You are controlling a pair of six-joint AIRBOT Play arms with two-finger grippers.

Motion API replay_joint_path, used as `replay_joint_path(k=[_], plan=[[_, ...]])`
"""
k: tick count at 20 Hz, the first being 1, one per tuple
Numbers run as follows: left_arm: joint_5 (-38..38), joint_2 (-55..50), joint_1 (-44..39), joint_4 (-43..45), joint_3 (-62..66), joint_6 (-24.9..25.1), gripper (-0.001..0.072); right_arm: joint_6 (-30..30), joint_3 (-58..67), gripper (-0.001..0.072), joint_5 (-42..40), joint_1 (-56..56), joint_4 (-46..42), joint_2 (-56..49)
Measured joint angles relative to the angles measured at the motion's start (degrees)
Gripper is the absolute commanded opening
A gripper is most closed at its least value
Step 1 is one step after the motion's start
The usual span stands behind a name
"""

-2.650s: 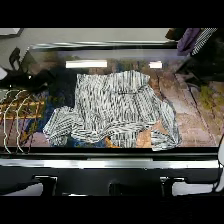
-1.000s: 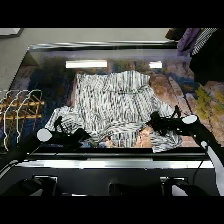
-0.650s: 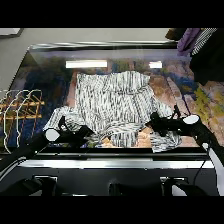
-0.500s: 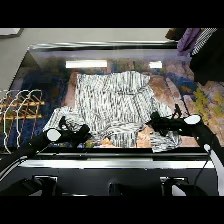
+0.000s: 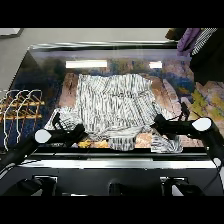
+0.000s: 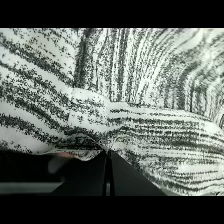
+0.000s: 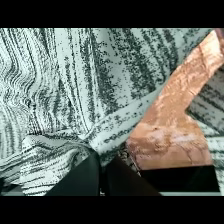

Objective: Fold the clothes and pants, and hang the long-sleeved shirts on hangers.

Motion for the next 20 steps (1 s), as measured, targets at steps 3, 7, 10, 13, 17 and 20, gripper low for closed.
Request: replay_joint_path(k=[3, 7, 10, 13, 17, 20], plan=[[-5.01, 5.46, 0.20, 2.14, -0.07, -0.90, 0.0025, 1.44, 0.00, 0.0028, 4.17, 0.00, -2.45, 3.43], [-13.29, 14.69, 0.28, 3.61, 0.04, -4.44, 0.0023, 5.81, 0.09, 0.0028, 13.81, 0.00, -5.03, 11.04], [-18.10, 20.04, 0.57, 3.96, 1.92, -6.69, 0.0022, 11.50, 1.53, 0.0028, 21.33, 0.00, -6.21, 17.20], [-20.35, 19.41, 2.23, 4.13, 6.40, -7.41, 0.0022, 15.34, 6.21, 0.0028, 23.10, 0.00, -7.04, 17.31], [-22.14, 9.62, 6.47, 4.17, 15.91, -3.17, 0.0023, 17.55, 15.45, 0.0029, 17.97, 0.00, -6.82, 6.67], [-23.19, -2.93, 9.38, 4.11, 24.65, 1.51, 0.0024, 17.51, 20.96, 0.0029, 10.67, 0.00, -3.89, -4.90]])
